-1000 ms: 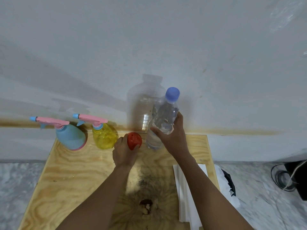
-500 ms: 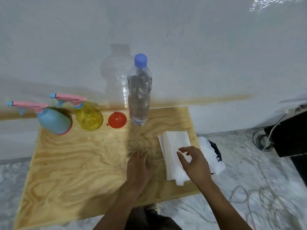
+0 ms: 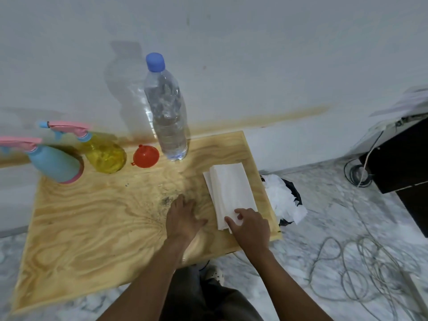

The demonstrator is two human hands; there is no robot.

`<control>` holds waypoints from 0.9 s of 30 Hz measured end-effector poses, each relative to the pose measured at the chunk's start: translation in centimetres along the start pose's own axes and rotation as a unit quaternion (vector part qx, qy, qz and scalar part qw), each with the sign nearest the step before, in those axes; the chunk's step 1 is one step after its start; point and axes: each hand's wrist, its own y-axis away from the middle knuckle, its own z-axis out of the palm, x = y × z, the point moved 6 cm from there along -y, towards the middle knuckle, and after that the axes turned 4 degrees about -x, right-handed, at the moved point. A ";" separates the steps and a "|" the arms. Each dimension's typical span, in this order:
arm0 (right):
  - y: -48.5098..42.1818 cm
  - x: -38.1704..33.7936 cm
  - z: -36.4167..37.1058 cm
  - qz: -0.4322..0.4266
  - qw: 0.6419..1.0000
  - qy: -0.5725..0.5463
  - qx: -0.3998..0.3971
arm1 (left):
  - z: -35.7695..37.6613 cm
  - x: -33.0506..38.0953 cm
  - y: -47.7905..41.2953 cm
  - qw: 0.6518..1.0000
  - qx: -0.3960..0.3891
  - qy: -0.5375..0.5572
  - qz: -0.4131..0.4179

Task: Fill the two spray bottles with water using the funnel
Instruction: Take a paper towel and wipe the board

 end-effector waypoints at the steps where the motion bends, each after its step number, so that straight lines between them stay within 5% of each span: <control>1: -0.1 -0.1 0.1 0.000 1.000 0.001 0.000 | 0.0 0.0 0.0 1.000 0.000 0.006 0.001; 27: -1.2 -3.5 -11.3 -0.128 0.946 -0.271 0.121 | 0.1 -0.2 0.2 1.000 0.014 0.016 0.011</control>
